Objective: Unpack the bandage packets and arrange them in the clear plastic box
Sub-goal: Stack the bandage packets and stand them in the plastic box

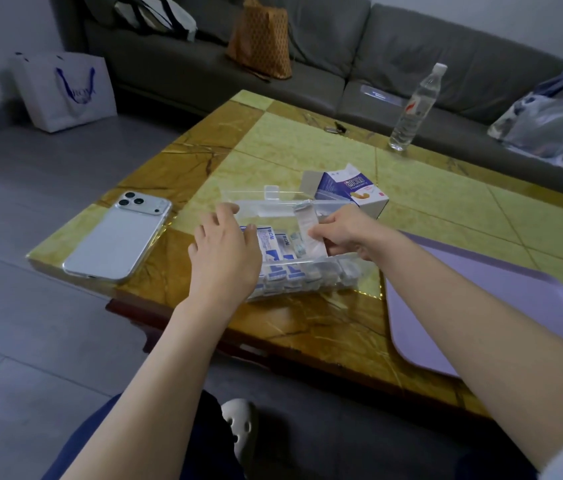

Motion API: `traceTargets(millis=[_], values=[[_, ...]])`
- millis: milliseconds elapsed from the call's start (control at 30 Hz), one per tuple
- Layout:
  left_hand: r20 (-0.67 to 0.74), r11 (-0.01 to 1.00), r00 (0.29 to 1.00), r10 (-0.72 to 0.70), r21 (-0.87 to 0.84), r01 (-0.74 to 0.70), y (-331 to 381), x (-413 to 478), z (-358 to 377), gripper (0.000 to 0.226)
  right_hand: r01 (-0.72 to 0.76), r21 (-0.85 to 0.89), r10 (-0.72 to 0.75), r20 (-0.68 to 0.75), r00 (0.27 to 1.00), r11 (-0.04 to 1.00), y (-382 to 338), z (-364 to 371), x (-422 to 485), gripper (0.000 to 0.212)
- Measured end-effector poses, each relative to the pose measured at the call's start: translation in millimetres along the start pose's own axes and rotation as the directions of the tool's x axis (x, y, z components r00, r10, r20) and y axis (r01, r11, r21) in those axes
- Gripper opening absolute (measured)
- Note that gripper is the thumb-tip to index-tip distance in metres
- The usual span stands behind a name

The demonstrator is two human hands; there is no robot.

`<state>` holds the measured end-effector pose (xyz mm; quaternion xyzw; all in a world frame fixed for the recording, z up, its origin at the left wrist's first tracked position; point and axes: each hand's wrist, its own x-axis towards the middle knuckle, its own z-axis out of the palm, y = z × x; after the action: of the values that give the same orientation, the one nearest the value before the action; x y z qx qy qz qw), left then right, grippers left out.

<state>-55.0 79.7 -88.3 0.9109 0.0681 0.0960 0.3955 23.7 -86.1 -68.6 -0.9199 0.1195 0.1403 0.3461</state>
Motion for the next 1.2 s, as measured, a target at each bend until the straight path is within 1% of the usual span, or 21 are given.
traceTargets(millis=[133, 267, 300, 367, 467, 533, 600, 700, 800, 900, 1033, 1133, 1200], values=[[0.022, 1.000, 1.000, 0.011, -0.007, -0.011, 0, 0, 1, 0.037, 0.023, -0.018, -0.023, -0.008, 1.000, 1.000, -2, 0, -2, 0.021], [0.032, 1.000, 0.999, 0.004, -0.016, -0.004, -2, 0, 2, 0.038, 0.038, 0.041, -0.036, -0.029, 0.999, 0.998, -6, -5, -7, 0.017], [0.031, 1.000, 1.000, 0.005, -0.019, -0.005, -2, 0, 2, 0.038, 0.031, 0.064, -0.031, -0.012, 0.999, 0.997, -8, -6, -9, 0.015], [0.031, 1.000, 0.999, 0.007, -0.031, -0.006, -3, 0, 2, 0.038, -0.003, 0.080, -0.001, 0.051, 0.999, 0.997, -13, -5, -11, 0.020], [0.023, 0.995, 1.000, 0.012, -0.096, -0.010, -2, 1, 2, 0.037, -0.057, 0.020, 0.054, 0.130, 0.990, 0.998, -22, 1, -12, 0.024], [0.004, 0.989, 1.000, 0.019, -0.146, -0.018, -2, 1, 1, 0.036, -0.082, -0.040, 0.087, 0.161, 0.983, 0.996, -25, 5, -12, 0.020], [-0.005, 0.987, 1.000, 0.022, -0.161, -0.023, -3, 1, 1, 0.035, -0.095, -0.113, 0.114, 0.169, 0.979, 0.989, -28, 8, -13, 0.014], [-0.003, 0.989, 1.000, 0.021, -0.149, -0.021, -4, 1, 3, 0.036, -0.098, -0.154, 0.123, 0.165, 0.979, 0.983, -27, 10, -14, 0.016], [0.002, 0.991, 1.000, 0.019, -0.135, -0.019, -3, 1, 4, 0.037, -0.081, -0.137, 0.103, 0.168, 0.980, 0.987, -26, 14, -14, 0.014], [0.002, 0.993, 1.000, 0.018, -0.113, -0.018, -3, 1, 4, 0.039, -0.046, -0.152, 0.073, 0.174, 0.982, 0.987, -25, 15, -11, 0.022], [0.013, 0.994, 1.000, 0.020, -0.105, -0.019, -4, 2, 4, 0.044, 0.000, -0.227, 0.041, 0.175, 0.984, 0.974, -26, 15, -12, 0.026], [0.023, 0.994, 1.000, 0.015, -0.107, -0.012, -4, 1, 4, 0.045, 0.037, -0.299, 0.016, 0.173, 0.985, 0.953, -29, 16, -17, 0.017], [0.022, 0.994, 1.000, 0.009, -0.107, -0.006, -3, 1, 4, 0.045, 0.059, -0.338, 0.000, 0.171, 0.985, 0.939, -30, 17, -20, 0.023]])
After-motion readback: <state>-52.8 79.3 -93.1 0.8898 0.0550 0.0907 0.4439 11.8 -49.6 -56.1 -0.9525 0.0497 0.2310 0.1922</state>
